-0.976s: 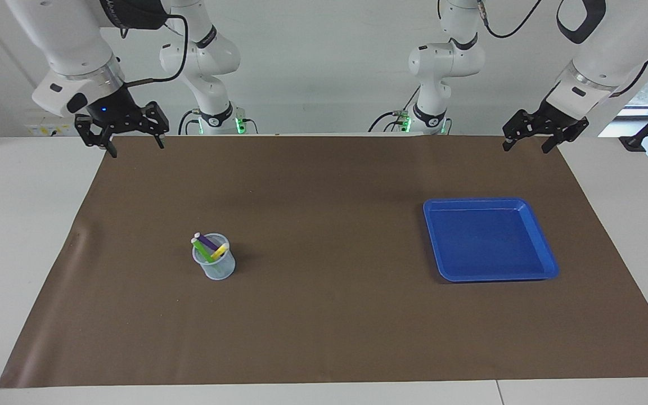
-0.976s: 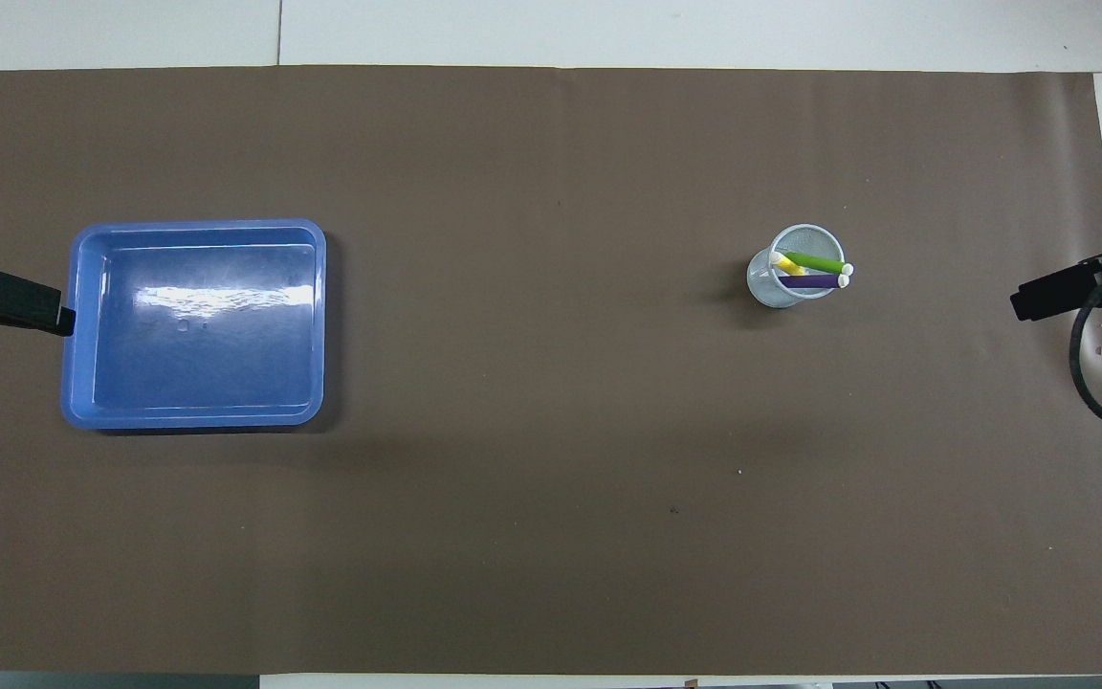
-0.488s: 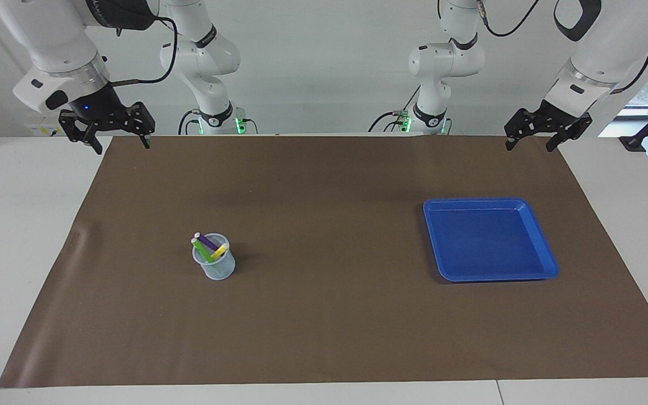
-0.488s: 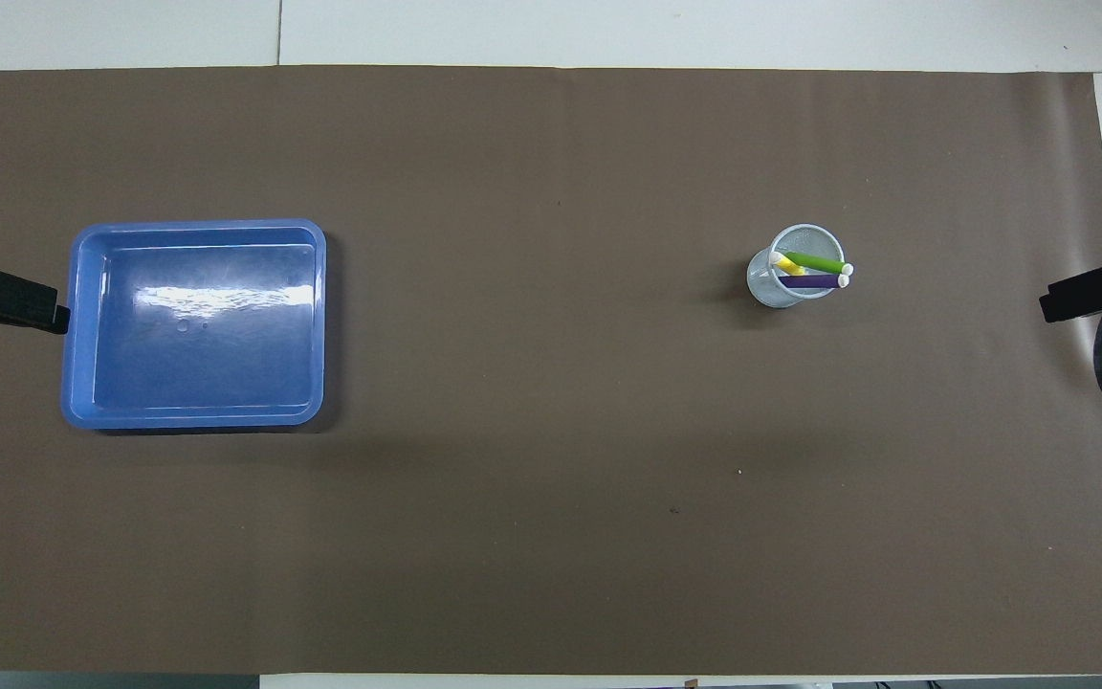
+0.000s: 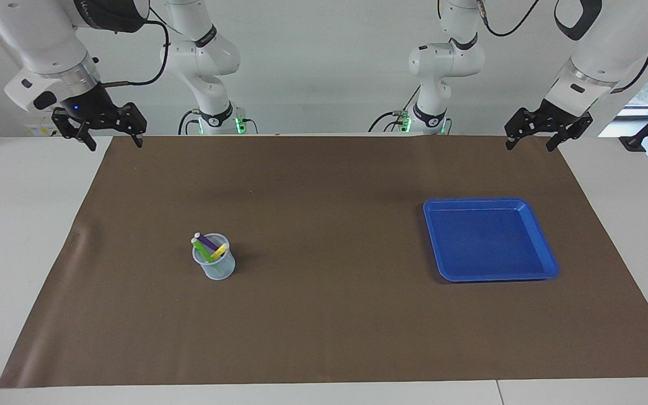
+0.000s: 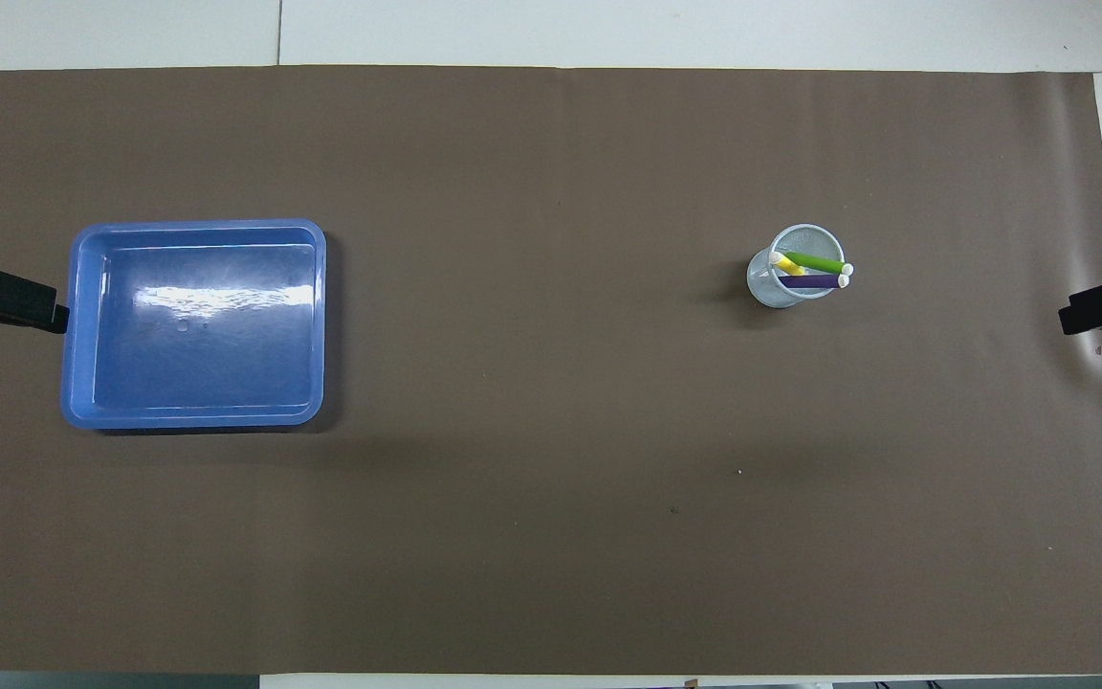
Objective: Transfer and insert pens with both arms
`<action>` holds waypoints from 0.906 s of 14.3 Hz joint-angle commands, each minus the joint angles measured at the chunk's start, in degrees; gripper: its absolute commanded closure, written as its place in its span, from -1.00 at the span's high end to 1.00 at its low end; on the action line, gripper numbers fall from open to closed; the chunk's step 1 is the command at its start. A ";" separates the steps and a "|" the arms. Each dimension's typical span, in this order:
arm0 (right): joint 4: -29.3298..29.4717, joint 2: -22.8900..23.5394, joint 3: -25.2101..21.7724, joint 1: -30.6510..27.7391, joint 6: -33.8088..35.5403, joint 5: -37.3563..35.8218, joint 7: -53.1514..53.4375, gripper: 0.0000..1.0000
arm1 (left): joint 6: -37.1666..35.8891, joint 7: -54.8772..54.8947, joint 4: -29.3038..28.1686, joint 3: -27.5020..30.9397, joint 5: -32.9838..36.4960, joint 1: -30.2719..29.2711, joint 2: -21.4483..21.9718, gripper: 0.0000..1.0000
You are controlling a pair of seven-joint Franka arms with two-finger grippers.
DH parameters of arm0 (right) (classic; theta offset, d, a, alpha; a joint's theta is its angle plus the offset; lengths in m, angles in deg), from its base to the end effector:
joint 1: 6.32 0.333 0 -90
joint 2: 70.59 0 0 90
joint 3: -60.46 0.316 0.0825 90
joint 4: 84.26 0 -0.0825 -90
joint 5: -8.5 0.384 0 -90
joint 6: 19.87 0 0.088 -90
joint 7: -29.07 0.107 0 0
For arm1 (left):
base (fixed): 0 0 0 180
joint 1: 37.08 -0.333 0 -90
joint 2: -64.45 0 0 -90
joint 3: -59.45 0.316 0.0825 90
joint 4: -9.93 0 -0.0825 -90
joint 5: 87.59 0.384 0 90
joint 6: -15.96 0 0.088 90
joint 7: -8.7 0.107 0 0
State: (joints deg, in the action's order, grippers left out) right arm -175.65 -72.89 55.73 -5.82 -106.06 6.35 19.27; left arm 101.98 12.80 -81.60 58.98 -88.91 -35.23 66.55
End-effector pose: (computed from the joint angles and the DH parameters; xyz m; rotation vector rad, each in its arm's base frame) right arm 0.5331 -0.0446 0.6293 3.1091 0.1491 -0.0849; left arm 0.5350 -0.0244 0.6261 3.1116 -0.1759 -0.0922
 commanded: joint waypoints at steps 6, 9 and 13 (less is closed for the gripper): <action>1.65 1.15 0.68 0.38 0.14 2.06 1.62 1.00 | -0.41 0.20 -0.40 0.11 0.71 0.08 0.53 1.00; 1.65 1.15 0.68 0.47 0.14 2.15 1.62 1.00 | -0.41 0.20 -0.40 0.11 0.62 -0.01 0.53 1.00; 1.65 1.15 0.68 0.47 0.05 2.15 1.62 1.00 | -0.41 0.20 -0.40 0.11 0.71 -0.10 0.53 1.00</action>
State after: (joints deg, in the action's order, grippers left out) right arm -174.94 -72.30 56.30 -5.09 -106.08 7.38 20.06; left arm 101.98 12.80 -81.65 59.05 -88.91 -35.23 66.55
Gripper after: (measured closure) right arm 0.000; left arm 0.000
